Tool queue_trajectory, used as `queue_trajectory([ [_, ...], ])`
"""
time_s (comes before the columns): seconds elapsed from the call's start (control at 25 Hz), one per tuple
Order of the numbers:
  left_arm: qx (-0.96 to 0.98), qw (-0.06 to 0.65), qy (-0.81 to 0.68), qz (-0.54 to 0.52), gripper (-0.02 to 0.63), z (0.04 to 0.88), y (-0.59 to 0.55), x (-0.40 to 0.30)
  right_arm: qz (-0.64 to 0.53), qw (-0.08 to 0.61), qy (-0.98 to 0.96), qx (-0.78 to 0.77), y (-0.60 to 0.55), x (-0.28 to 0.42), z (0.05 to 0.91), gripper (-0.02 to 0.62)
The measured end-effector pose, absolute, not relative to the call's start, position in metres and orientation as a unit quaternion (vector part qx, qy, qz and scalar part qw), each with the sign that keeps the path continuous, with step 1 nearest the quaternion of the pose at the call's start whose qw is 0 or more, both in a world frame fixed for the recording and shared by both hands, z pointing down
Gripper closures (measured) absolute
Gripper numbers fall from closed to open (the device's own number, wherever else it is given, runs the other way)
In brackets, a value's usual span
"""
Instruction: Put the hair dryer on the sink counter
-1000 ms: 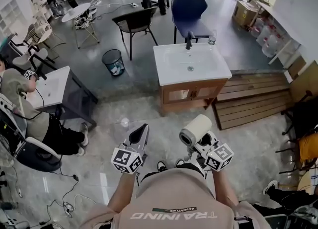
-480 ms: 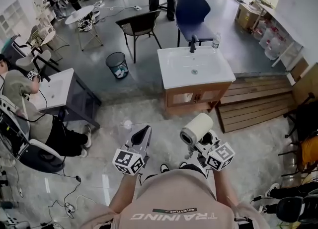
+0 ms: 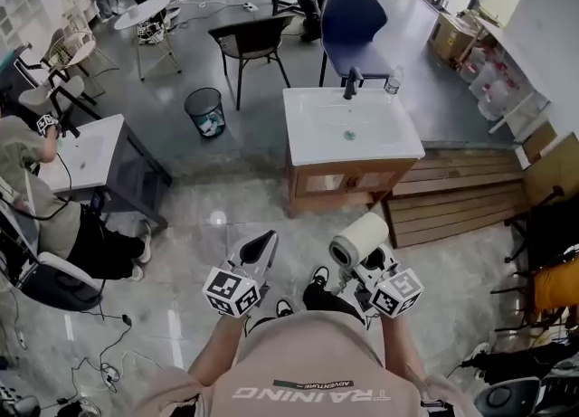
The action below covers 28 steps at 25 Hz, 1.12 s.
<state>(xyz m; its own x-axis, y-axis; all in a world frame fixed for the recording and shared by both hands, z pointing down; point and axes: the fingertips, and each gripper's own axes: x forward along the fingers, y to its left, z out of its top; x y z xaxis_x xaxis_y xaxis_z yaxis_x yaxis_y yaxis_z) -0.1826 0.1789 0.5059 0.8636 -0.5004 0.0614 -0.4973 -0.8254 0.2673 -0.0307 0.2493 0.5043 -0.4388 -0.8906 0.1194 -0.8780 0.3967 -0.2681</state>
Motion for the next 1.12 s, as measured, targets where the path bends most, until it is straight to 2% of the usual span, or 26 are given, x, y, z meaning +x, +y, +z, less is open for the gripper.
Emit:
queue_trajectory([
  [0.28, 0.953, 0.141, -0.267, 0.011, 0.598, 0.499, 0.131, -0.151, -0.161, 0.023, 0.843, -0.512, 0.197, -0.002, 0.510, 0.380],
  [0.64, 0.961, 0.088, -0.263, 0.003, 0.598, 0.460, 0.065, -0.072, -0.158, 0.059, 0.851, -0.498, 0.128, 0.070, 0.499, 0.380],
  [0.88, 0.960, 0.074, -0.267, 0.034, 0.598, 0.477, 0.049, -0.030, -0.163, 0.073, 0.851, -0.494, 0.097, 0.113, 0.512, 0.380],
  [1.12, 0.953, 0.109, -0.280, 0.041, 0.598, 0.492, 0.035, -0.007, -0.187, 0.076, 0.857, -0.473, 0.072, 0.131, 0.525, 0.380],
])
